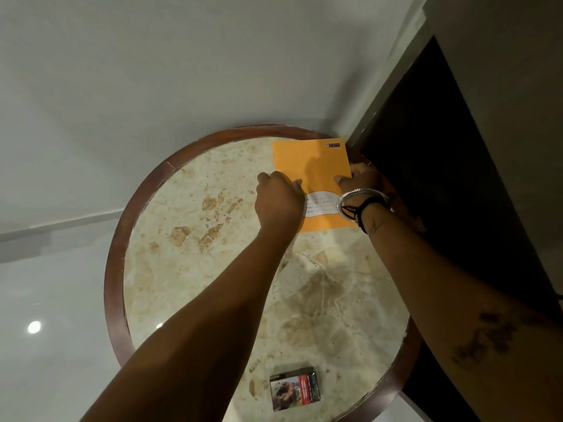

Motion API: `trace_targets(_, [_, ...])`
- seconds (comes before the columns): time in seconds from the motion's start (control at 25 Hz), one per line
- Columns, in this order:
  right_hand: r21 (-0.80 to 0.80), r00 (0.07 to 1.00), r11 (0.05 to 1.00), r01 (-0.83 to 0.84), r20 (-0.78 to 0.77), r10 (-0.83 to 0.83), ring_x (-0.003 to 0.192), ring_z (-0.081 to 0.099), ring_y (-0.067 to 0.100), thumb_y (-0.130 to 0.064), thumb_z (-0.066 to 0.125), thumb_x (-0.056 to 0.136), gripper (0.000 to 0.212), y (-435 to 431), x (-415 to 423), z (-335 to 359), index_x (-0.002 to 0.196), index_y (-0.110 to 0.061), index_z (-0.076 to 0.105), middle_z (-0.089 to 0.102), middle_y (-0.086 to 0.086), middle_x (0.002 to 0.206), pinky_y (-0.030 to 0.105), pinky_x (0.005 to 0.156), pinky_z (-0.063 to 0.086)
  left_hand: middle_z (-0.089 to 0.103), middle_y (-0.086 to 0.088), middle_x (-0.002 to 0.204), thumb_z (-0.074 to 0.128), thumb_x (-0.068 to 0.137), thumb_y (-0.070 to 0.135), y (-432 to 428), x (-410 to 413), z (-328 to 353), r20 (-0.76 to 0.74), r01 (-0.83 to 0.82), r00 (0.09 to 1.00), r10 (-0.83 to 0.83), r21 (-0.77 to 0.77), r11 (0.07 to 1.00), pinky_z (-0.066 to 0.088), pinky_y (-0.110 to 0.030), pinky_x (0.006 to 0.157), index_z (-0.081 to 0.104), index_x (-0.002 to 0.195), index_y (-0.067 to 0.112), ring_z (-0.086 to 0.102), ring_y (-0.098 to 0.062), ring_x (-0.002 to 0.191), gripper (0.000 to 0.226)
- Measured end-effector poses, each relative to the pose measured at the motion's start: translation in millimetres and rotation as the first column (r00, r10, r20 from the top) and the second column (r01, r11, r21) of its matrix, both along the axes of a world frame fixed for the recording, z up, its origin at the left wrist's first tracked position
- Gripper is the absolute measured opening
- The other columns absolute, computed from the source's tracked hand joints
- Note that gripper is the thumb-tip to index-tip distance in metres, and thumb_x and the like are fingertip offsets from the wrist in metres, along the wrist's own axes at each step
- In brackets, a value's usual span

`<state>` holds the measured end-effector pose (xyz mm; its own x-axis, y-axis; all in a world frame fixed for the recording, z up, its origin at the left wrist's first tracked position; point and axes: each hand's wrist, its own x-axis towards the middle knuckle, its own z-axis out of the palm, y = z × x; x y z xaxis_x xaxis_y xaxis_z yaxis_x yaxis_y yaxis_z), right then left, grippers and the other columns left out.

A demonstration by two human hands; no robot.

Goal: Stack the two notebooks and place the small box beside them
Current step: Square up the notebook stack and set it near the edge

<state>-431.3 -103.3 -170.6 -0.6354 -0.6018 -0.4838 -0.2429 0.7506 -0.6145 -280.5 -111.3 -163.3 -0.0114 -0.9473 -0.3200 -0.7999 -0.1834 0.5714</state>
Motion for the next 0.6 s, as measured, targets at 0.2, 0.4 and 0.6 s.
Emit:
trace_targets(0.2, [-0.138, 0.994, 0.99, 0.019, -0.106, -0.034, 0.113, 0.059, 0.035, -0.019, 0.066, 0.086, 0.036, 17.1, 2.0, 0.2, 0.119, -0.005, 0.062, 0.059, 0.018, 0.128, 0.039, 0.096, 0.049, 0.057, -0.019, 0.123, 0.041, 0.108, 0.049, 16.3, 14.8, 8.9, 0.11, 0.098, 0.99, -0.084, -0.128, 0.987, 0.047, -0.04, 0.074, 0.062, 0.119, 0.002, 0.06, -0.039, 0.109, 0.054])
trace_targets(0.4, [-0.299, 0.977, 0.951, -0.082, -0.211, 0.018, 0.111, 0.055, 0.04, -0.037, 0.066, 0.079, 0.055, 119.4, 26.9, 24.2, 0.117, 0.002, 0.062, 0.057, 0.028, 0.117, 0.051, 0.095, 0.048, 0.048, -0.025, 0.155, 0.039, 0.103, 0.056, 57.0, 122.3, 3.8, 0.324, 0.209, 0.942, -0.091, -0.353, 0.912, 0.039, -0.058, 0.111, 0.056, 0.147, 0.011, 0.049, -0.045, 0.139, 0.065])
trace_targets(0.6, [-0.016, 0.67, 0.678, -0.735, -0.167, 0.723, 0.13, 0.04, 0.024, -0.068, 0.069, 0.06, 0.087, 253.9, 111.7, 35.8, 0.135, -0.029, 0.048, 0.046, 0.01, 0.14, 0.045, 0.106, 0.04, -0.001, -0.015, 0.175, 0.02, 0.093, 0.083, 119.0, 238.6, -25.1, 0.417, 0.291, 0.874, -0.25, -0.037, 0.956, 0.004, -0.067, 0.124, 0.015, 0.167, 0.024, 0.003, -0.038, 0.161, 0.095])
